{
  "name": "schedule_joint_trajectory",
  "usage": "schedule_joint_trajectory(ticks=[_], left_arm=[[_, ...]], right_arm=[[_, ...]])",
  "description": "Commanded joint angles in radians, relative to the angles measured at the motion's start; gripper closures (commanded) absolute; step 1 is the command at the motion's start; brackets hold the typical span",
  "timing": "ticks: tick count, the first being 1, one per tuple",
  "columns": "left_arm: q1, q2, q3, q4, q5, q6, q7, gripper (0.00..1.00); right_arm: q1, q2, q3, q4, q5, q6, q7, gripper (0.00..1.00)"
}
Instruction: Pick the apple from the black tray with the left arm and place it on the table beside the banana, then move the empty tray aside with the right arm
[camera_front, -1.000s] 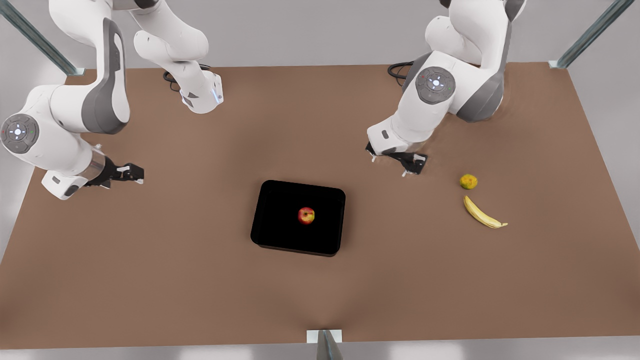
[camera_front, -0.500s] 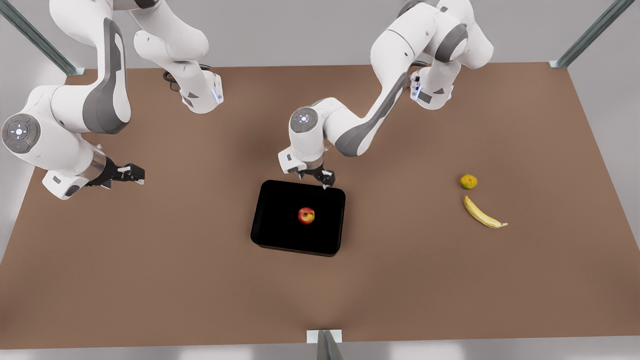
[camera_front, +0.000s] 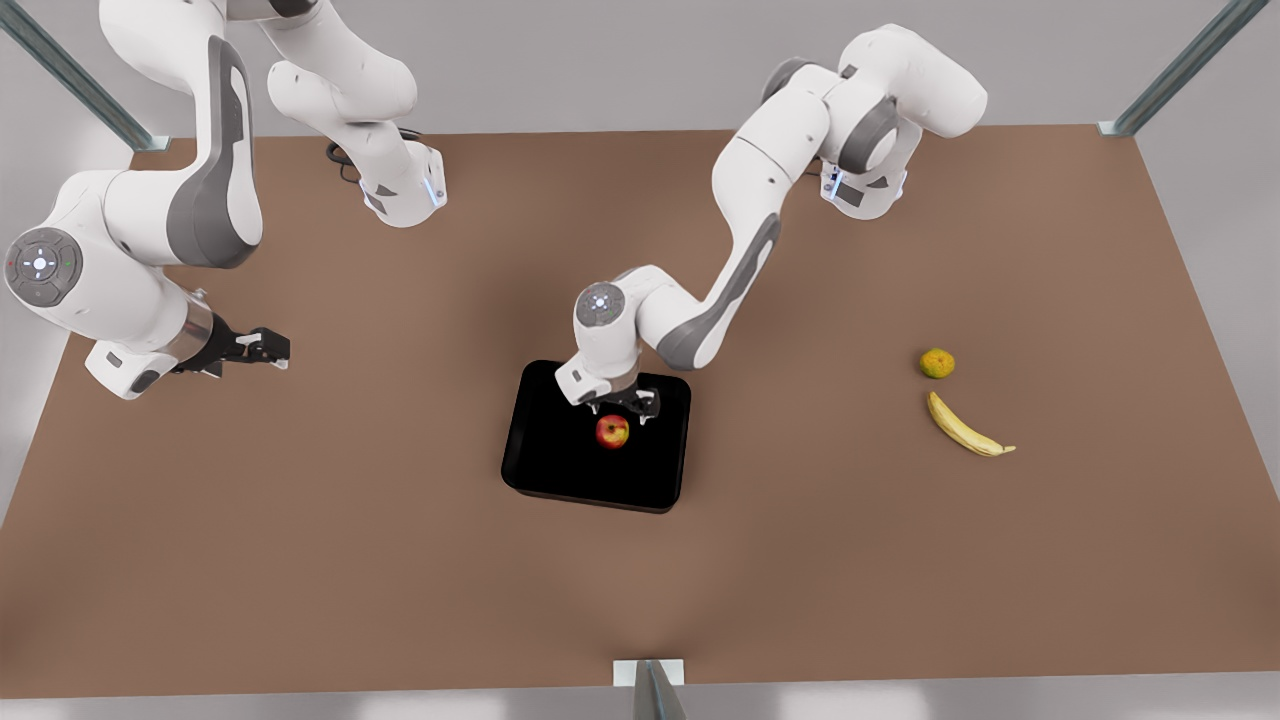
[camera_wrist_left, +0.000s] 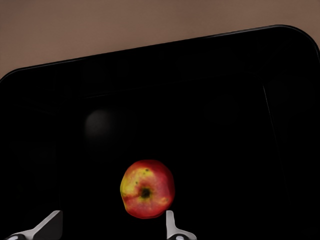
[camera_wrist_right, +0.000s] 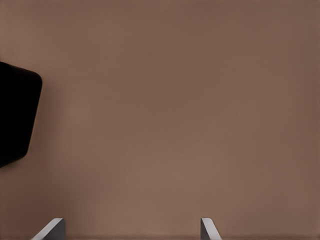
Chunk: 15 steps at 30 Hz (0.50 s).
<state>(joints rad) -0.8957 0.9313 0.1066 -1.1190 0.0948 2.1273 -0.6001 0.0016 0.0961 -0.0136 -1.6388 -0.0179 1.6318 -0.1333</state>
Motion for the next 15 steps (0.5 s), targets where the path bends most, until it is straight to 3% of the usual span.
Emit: schedule_joint_trajectory(ticks=[1,15], left_arm=[[0.0,0.012,-0.001,0.001,0.0,0.056,-0.145,0.0],[0.001,0.11,-0.007,0.036,0.006,0.161,-0.133,0.0]], right_arm=[[0.0,-0.001,0.0,0.0,-0.001,-0.001,0.004,0.0],[0.0,-0.001,0.0,0.0,-0.001,0.0,0.003,0.0]])
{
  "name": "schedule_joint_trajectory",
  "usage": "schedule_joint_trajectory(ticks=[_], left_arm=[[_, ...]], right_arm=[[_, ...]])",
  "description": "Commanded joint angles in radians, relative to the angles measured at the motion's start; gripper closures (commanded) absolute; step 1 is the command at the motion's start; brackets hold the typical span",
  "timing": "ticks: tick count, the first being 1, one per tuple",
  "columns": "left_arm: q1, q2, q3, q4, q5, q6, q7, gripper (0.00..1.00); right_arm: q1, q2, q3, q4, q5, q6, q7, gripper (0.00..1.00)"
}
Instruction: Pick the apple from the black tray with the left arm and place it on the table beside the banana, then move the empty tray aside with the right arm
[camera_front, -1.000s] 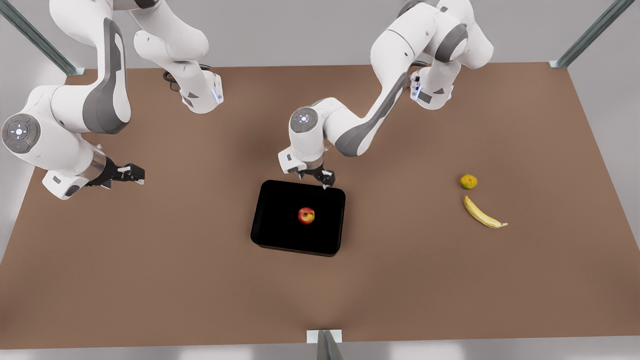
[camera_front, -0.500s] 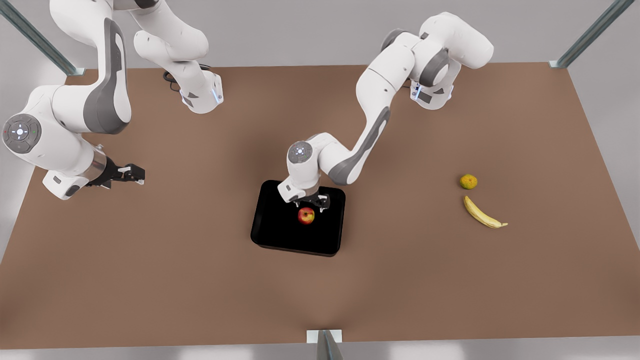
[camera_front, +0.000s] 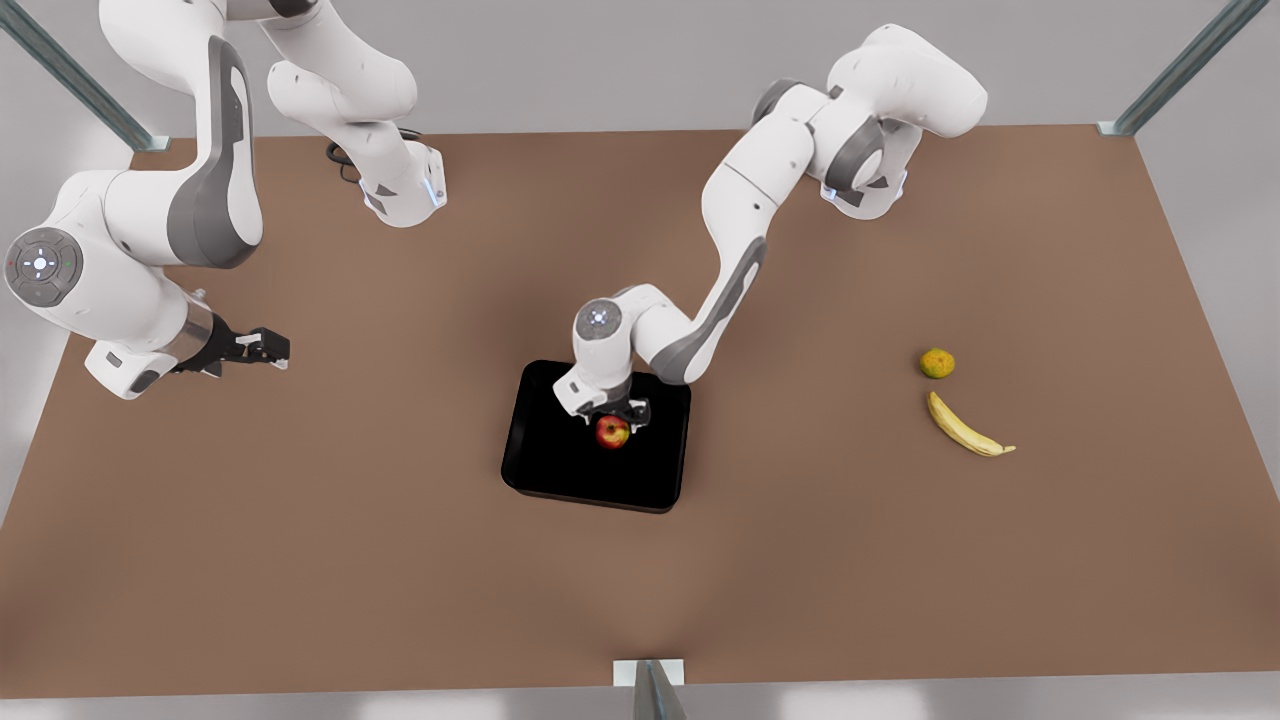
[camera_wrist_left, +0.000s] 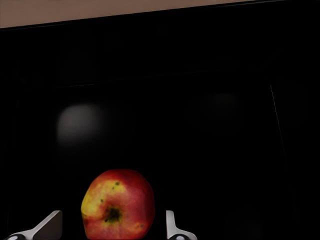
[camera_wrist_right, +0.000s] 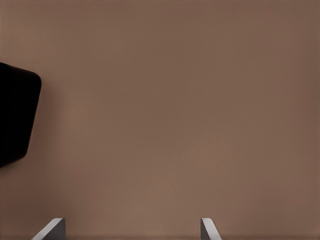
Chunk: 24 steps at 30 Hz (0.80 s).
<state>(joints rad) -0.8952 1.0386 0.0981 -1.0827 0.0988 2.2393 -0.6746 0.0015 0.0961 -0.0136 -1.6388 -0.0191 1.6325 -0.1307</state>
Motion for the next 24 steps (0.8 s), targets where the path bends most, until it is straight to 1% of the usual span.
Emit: schedule_joint_trajectory(ticks=[1,4,11,17,20,24], left_arm=[[0.001,0.006,0.003,0.01,0.002,0.051,-0.056,0.0],[0.002,0.038,0.005,0.049,0.004,0.051,-0.056,0.0],[0.002,0.071,0.028,0.049,0.009,0.085,-0.056,0.0],[-0.002,0.072,0.026,0.049,0.009,0.079,-0.066,0.0],[-0.017,0.058,0.026,0.044,0.007,0.031,-0.069,0.0],[-0.03,0.057,0.028,0.041,0.009,0.023,-0.079,0.0]], right_arm=[[0.0,-0.001,0.0,0.0,0.001,0.0,0.0,0.0],[0.0,-0.001,0.0,0.0,0.001,-0.002,0.0,0.0],[-0.001,-0.001,0.0,0.0,0.001,0.0,0.002,0.0],[-0.001,-0.001,0.0,0.0,0.001,0.0,0.0,0.0],[-0.001,-0.001,0.0,0.0,0.001,0.0,0.002,0.0],[0.0,-0.001,0.0,0.0,0.001,0.0,0.0,0.0]])
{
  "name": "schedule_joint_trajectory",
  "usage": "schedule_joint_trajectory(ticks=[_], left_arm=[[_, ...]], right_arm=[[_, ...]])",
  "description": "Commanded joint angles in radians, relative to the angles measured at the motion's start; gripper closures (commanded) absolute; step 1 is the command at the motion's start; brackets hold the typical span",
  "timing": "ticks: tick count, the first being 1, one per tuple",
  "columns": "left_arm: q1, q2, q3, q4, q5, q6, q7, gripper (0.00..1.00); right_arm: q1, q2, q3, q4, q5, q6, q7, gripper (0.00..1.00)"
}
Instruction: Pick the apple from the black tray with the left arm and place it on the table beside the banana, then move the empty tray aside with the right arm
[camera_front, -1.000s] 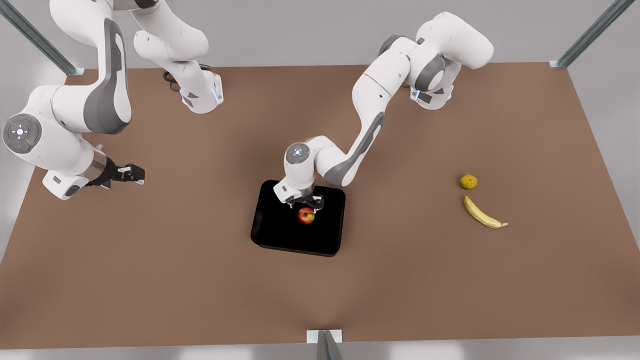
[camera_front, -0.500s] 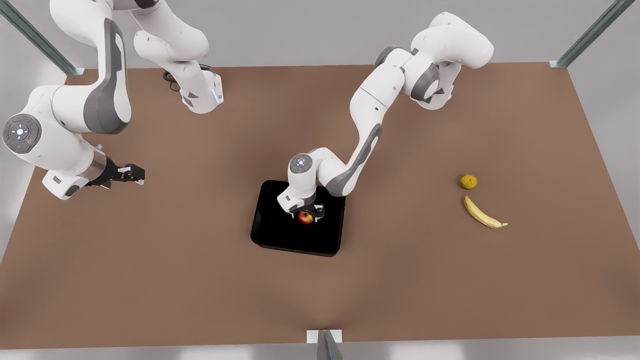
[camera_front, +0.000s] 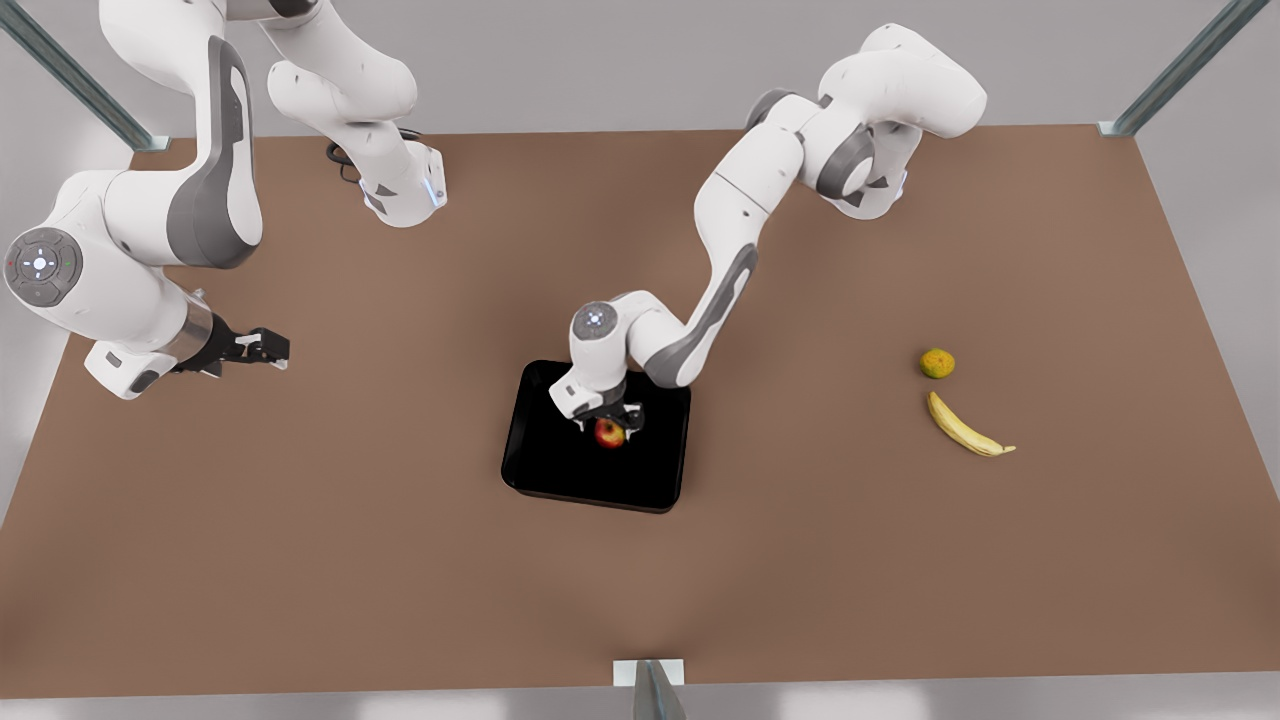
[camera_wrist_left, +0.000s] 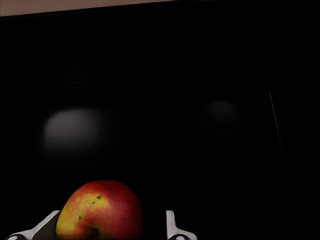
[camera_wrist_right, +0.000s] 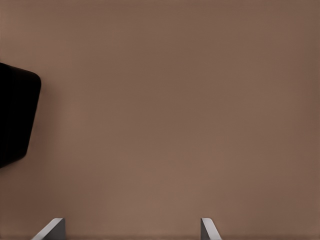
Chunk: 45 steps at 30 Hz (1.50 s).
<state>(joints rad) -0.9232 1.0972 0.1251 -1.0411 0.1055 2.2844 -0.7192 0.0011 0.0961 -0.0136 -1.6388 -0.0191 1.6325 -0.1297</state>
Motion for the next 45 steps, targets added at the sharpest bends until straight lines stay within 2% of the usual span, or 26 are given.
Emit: schedule_joint_trajectory(ticks=[1,11,16,18,20,25,29,35,42,45], left_arm=[[-0.002,0.0,0.002,-0.002,0.003,-0.022,-0.034,0.0],[0.0,0.007,0.008,-0.002,0.002,-0.014,-0.034,0.02],[0.0,0.007,0.013,0.0,0.002,-0.013,-0.032,0.22],[0.0,0.007,0.013,0.0,0.002,-0.013,-0.031,0.22],[0.0,0.006,0.013,0.0,0.002,-0.013,-0.031,0.28],[0.0,-0.008,0.015,0.0,-0.001,-0.028,-0.028,0.27],[-0.002,-0.04,0.011,0.001,-0.004,-0.115,-0.02,0.27],[0.012,-0.166,0.005,0.001,-0.047,-0.333,0.081,0.27],[0.147,-0.295,0.015,-0.019,-0.115,-0.549,0.369,0.28],[0.199,-0.319,0.018,-0.04,-0.112,-0.589,0.474,0.28]], right_arm=[[0.0,-0.001,0.0,0.0,0.001,0.0,-0.001,0.0],[-0.001,-0.001,0.0,0.0,0.001,0.0,-0.001,0.0],[-0.001,-0.001,0.0,0.0,0.001,0.0,-0.001,0.0],[-0.001,-0.001,0.0,0.0,0.001,0.0,-0.001,0.0],[-0.001,-0.001,0.0,0.0,0.001,0.0,-0.001,0.0],[-0.001,-0.001,0.0,0.0,0.001,0.0,-0.001,0.0],[-0.001,-0.001,0.0,0.0,0.001,0.0,-0.001,0.0],[-0.001,-0.001,0.0,0.0,0.001,0.0,-0.001,0.0],[0.016,0.007,0.003,0.008,0.001,0.0,0.005,0.0],[0.118,0.008,0.007,0.115,0.004,-0.129,0.027,0.0]])
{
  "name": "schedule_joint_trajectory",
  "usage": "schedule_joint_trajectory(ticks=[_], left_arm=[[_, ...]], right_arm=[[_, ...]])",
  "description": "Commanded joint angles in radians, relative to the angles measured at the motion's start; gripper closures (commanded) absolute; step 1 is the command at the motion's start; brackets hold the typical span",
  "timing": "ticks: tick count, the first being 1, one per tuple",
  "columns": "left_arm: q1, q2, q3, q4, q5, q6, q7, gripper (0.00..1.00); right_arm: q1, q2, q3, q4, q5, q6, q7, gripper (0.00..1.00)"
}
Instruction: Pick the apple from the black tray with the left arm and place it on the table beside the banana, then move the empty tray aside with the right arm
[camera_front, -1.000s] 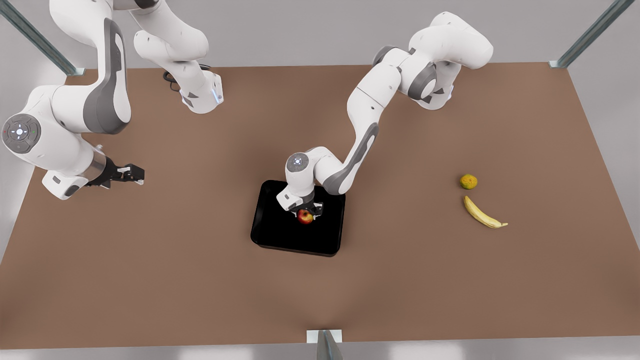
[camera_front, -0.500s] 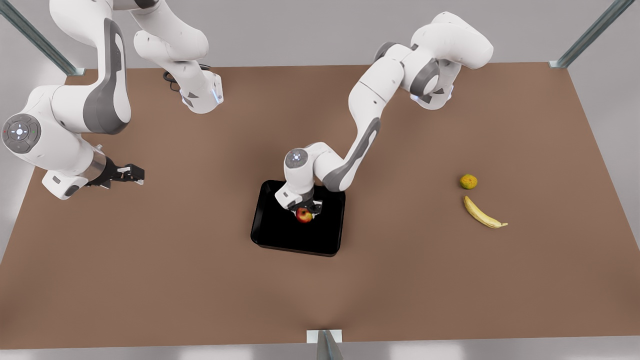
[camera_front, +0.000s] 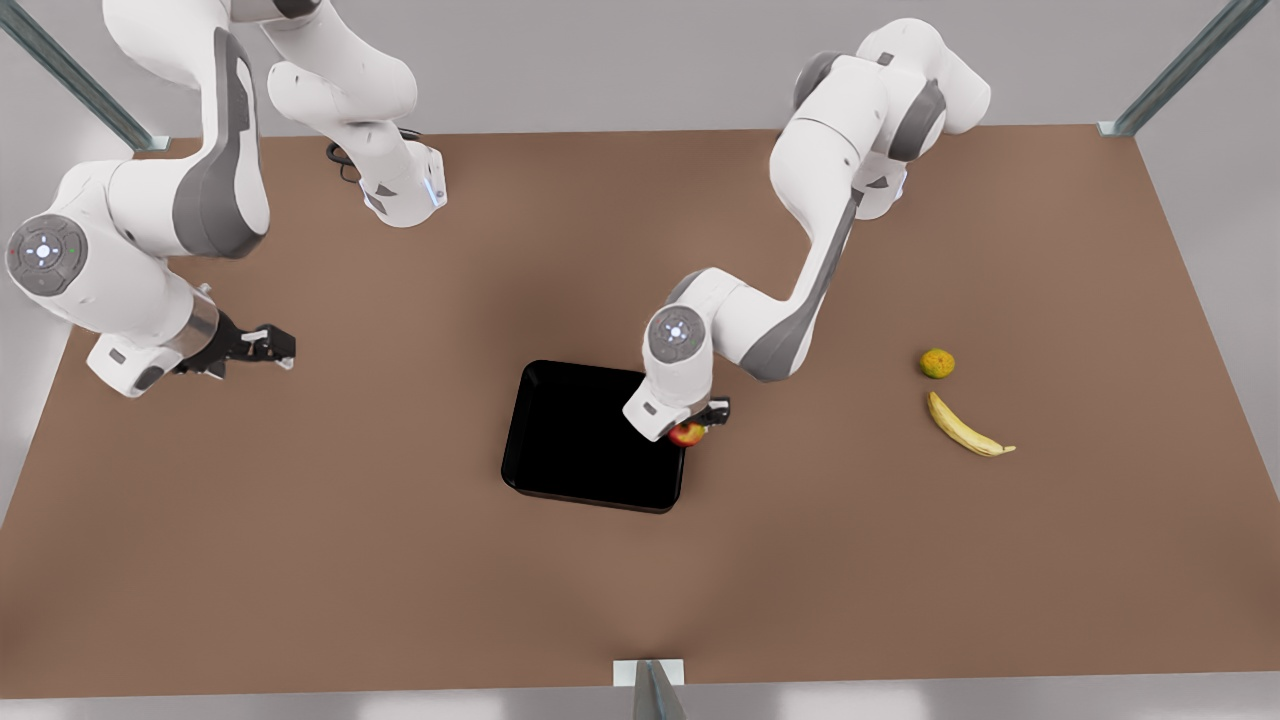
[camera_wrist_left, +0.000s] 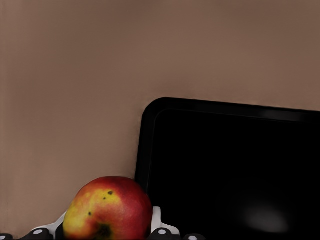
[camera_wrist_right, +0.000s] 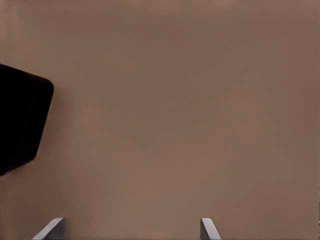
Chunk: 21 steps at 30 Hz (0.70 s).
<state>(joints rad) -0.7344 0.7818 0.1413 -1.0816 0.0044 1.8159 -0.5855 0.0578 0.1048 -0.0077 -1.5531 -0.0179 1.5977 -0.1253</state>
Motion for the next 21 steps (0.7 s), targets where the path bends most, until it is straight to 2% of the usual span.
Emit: schedule_joint_trajectory(ticks=[1,2,3,5,6,9,12,14,17,21], left_arm=[[0.036,-0.029,0.003,-0.031,-0.006,-0.127,0.404,0.28],[0.058,-0.044,0.004,-0.054,-0.004,-0.127,0.45,0.28],[0.084,-0.05,0.006,-0.069,0.0,-0.127,0.503,0.28],[0.104,-0.084,0.038,-0.123,0.0,-0.125,0.595,0.28],[0.104,-0.093,0.049,-0.141,0.0,-0.122,0.616,0.29],[0.116,-0.107,0.129,-0.173,-0.001,-0.113,0.788,0.29],[0.133,-0.156,0.179,-0.297,0.0,-0.023,0.915,0.29],[0.135,-0.165,0.241,-0.363,-0.004,0.055,1.03,0.3],[0.135,-0.23,0.254,-0.537,-0.001,0.195,1.058,0.3],[0.135,-0.299,0.307,-0.739,0.019,0.367,1.122,0.32]], right_arm=[[0.114,-0.001,0.003,0.036,0.003,-0.104,0.071,0.0],[0.142,-0.002,0.008,0.036,0.01,-0.108,0.17,0.0],[0.149,-0.004,0.063,0.042,0.016,-0.136,0.263,0.0],[0.159,0.018,0.13,0.053,0.142,-0.145,0.591,0.0],[0.16,0.041,0.149,0.053,0.147,-0.137,0.656,0.0],[0.178,0.153,0.153,0.044,0.154,-0.053,0.745,0.0],[0.185,0.159,0.166,0.005,0.239,-0.071,1.144,0.0],[0.182,0.159,0.164,-0.021,0.239,-0.071,1.087,0.0],[0.178,0.176,0.163,-0.073,0.23,0.019,1.06,0.0],[0.182,0.274,0.163,-0.071,0.236,0.123,1.052,0.0]])
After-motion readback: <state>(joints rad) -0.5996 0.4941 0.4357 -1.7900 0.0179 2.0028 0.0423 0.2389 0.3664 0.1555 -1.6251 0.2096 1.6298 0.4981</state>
